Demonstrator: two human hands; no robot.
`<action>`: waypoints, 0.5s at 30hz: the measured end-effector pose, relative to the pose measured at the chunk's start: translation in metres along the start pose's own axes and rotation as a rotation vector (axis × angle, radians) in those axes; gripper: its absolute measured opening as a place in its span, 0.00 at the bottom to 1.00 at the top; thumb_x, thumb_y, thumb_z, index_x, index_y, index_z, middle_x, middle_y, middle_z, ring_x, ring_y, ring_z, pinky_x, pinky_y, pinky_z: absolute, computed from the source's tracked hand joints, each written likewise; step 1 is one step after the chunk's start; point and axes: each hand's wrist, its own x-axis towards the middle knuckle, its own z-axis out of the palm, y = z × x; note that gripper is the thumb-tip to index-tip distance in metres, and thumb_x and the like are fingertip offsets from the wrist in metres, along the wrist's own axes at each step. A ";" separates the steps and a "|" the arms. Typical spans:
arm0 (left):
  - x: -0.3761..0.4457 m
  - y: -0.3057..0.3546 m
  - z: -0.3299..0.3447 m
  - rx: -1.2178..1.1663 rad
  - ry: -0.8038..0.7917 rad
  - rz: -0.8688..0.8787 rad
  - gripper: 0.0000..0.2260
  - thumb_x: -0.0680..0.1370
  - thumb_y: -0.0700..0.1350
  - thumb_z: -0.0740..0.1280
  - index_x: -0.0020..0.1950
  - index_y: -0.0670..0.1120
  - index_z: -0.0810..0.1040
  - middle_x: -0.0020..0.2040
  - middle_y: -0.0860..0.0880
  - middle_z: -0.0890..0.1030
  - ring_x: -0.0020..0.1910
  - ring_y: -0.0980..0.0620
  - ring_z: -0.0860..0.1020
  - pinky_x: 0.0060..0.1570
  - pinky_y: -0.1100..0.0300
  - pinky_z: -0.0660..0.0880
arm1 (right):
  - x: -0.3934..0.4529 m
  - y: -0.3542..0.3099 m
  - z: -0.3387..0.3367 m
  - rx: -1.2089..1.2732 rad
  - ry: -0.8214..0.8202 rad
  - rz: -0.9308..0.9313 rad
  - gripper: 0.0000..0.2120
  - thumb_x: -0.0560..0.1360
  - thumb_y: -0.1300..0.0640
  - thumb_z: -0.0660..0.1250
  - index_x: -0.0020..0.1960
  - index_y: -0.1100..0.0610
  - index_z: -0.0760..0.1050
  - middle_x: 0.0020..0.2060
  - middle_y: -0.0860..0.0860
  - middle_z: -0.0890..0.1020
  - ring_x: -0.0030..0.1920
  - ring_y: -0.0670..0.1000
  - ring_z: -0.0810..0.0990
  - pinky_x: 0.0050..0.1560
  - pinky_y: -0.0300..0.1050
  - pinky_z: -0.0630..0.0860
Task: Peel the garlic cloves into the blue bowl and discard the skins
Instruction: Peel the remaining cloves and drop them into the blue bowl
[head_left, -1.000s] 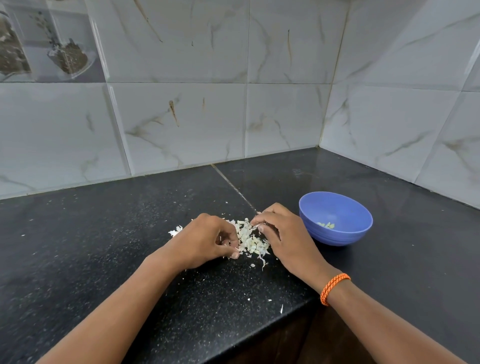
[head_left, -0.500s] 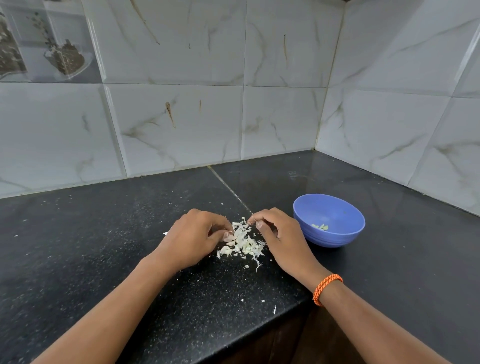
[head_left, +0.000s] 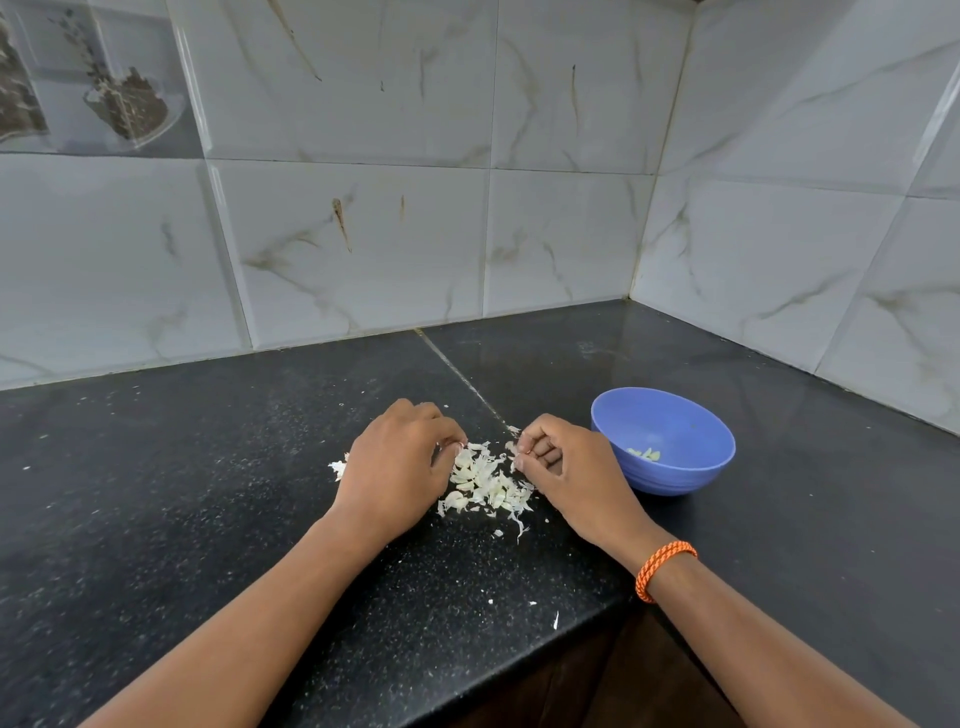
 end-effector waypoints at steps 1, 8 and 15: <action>0.000 0.000 0.001 0.001 0.003 0.009 0.05 0.82 0.47 0.72 0.54 0.55 0.87 0.47 0.59 0.82 0.50 0.53 0.74 0.44 0.57 0.69 | 0.000 0.000 -0.001 0.002 0.007 0.001 0.05 0.79 0.61 0.75 0.49 0.51 0.82 0.40 0.45 0.84 0.41 0.45 0.83 0.41 0.34 0.78; 0.001 0.000 0.001 -0.004 -0.006 0.022 0.04 0.82 0.50 0.72 0.55 0.57 0.86 0.45 0.59 0.82 0.49 0.54 0.76 0.45 0.58 0.70 | 0.006 0.002 -0.004 -0.187 -0.037 -0.024 0.05 0.79 0.57 0.76 0.46 0.48 0.87 0.39 0.42 0.86 0.42 0.43 0.82 0.44 0.39 0.78; 0.005 -0.004 0.001 -0.092 -0.014 -0.045 0.01 0.82 0.50 0.73 0.51 0.56 0.85 0.45 0.59 0.83 0.42 0.55 0.80 0.44 0.51 0.80 | 0.022 -0.020 -0.017 -0.357 0.074 -0.249 0.08 0.83 0.59 0.69 0.46 0.51 0.81 0.46 0.44 0.77 0.44 0.46 0.76 0.41 0.46 0.73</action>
